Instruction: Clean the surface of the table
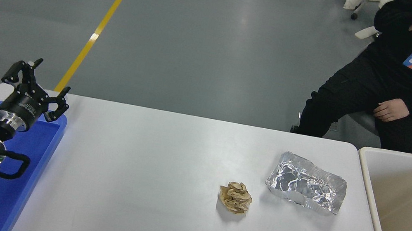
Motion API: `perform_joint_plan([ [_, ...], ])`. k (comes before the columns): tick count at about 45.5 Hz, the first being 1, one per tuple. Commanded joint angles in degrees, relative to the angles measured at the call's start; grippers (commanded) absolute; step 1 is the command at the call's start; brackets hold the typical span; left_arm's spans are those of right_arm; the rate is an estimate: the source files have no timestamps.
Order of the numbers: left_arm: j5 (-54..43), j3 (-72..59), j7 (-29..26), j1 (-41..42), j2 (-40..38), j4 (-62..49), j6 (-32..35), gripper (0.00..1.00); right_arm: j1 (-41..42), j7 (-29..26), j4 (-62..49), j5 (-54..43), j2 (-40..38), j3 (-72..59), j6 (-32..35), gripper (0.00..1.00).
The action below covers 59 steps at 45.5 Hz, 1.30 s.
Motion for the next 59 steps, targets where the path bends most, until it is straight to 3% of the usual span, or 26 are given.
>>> perform_joint_plan([
  [1, 0.0, 0.0, 0.0, 0.0, 0.0, 0.0, 0.0, 1.00, -11.1, 0.0, -21.9, 10.6, 14.9, 0.0, -12.4, 0.00],
  [11, 0.0, 0.0, 0.0, 0.0, 0.0, 0.0, 0.0, 1.00, -18.4, 0.2, -45.4, 21.4, 31.7, -0.2, -23.3, 0.00],
  [17, 0.0, 0.0, 0.0, 0.0, 0.0, 0.0, 0.0, 1.00, -22.2, 0.2, -52.4, 27.5, 37.9, -0.3, -29.2, 0.00],
  [40, 0.1, 0.0, 0.0, 0.0, 0.0, 0.0, 0.0, 1.00, -35.2, 0.0, -53.5, 34.7, 48.8, 0.1, -53.8, 0.00],
  [55, 0.0, 0.0, 0.0, 0.0, 0.0, 0.0, 0.0, 1.00, -37.0, -0.6, -53.5, 39.2, 53.0, 0.1, -58.2, 0.00],
  [56, 0.1, 0.0, 0.0, 0.0, 0.0, 0.0, 0.0, 1.00, -37.1, -0.6, -53.5, 39.7, 53.0, 0.0, -58.1, 0.02],
  [57, 0.1, 0.0, 0.0, 0.0, 0.0, 0.0, 0.0, 1.00, -37.2, -0.6, -53.4, 39.9, 53.0, -0.1, -57.9, 0.18],
  [59, 0.0, 0.0, 0.0, 0.0, 0.0, 0.0, 0.0, 1.00, -37.1, -0.6, -53.5, 40.0, 53.0, -0.1, -58.0, 0.67],
])
